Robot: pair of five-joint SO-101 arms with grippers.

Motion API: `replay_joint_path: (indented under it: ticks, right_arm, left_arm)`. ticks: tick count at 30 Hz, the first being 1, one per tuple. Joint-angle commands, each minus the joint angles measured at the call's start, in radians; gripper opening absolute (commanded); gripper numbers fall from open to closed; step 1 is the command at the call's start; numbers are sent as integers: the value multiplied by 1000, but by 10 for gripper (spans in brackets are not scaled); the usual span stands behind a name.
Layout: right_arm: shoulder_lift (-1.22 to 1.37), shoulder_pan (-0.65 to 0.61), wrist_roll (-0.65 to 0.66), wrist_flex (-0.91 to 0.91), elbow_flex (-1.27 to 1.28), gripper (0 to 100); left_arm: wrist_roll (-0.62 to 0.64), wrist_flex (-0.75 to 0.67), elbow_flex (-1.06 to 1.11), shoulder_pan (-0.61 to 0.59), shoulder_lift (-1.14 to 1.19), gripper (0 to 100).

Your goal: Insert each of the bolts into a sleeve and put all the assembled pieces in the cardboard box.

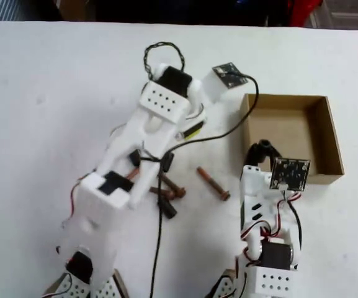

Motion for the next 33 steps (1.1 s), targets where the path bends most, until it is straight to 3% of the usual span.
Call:
replay_joint_path:
  ticks: [1, 11, 17, 23, 33]
  right_arm:
    - [-13, -45, -8, -27, -12, 17]
    - [-13, -111, -8, -22, -12, 17]
    - [-13, -137, -8, -25, -12, 17]
    - [-13, -208, -8, -24, -14, 17]
    - [-13, -363, -8, -19, -14, 17]
  left_arm:
    - [9, 2, 92, -18, -185, 20]
    - [8, -21, 414, -28, -496, 20]
    - [-2, -106, 667, -114, -693, 20]
    - [-121, -232, 977, -183, -900, 20]
    - [-124, -410, 1364, -274, -1181, 21]
